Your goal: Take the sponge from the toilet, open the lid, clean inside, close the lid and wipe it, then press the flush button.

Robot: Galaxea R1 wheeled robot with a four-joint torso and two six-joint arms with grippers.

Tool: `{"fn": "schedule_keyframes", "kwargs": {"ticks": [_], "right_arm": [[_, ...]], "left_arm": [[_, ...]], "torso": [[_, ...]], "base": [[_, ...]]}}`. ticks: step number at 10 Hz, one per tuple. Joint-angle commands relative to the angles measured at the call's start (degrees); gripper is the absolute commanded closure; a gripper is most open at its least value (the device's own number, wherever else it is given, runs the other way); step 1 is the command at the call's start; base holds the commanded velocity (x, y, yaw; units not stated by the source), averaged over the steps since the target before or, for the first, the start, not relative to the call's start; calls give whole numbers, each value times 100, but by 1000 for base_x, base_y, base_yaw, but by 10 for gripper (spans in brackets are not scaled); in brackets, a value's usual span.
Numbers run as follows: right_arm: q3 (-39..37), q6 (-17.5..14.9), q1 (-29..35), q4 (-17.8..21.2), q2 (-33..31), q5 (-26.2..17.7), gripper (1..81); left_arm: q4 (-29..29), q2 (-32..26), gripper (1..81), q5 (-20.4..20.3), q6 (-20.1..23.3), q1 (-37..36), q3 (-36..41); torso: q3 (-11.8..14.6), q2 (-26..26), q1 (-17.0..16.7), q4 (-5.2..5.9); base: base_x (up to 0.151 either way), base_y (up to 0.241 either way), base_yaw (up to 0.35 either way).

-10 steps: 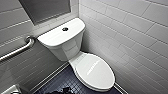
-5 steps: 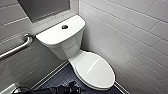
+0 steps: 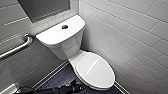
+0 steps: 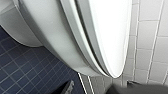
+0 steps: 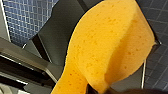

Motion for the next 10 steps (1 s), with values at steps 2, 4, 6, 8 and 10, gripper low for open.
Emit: {"fn": "schedule_keyframes", "kwargs": {"ticks": [2,4,6,8,10], "right_arm": [[11,31,-81,-103,-132,-413,811],[-103,31,-37,-103,-35,-413,811],[-147,31,-2,-103,18,-422,811],[-182,31,15,-103,36,-422,811],[-191,40,42,-112,53,-431,811]], "left_arm": [[-176,222,10,-76,-27,-538,262],[-176,223,10,-77,-141,-573,298],[-176,231,10,-121,-290,-573,289],[-176,249,10,-182,-379,-582,298],[-176,284,10,-182,-379,-617,315]], "torso": [[0,0,0,0],[-2,0,0,0],[-2,0,0,0],[-2,0,0,0],[-2,0,0,0]], "base": [[0,0,0],[0,0,0],[0,0,0],[0,0,0],[0,0,0]]}}
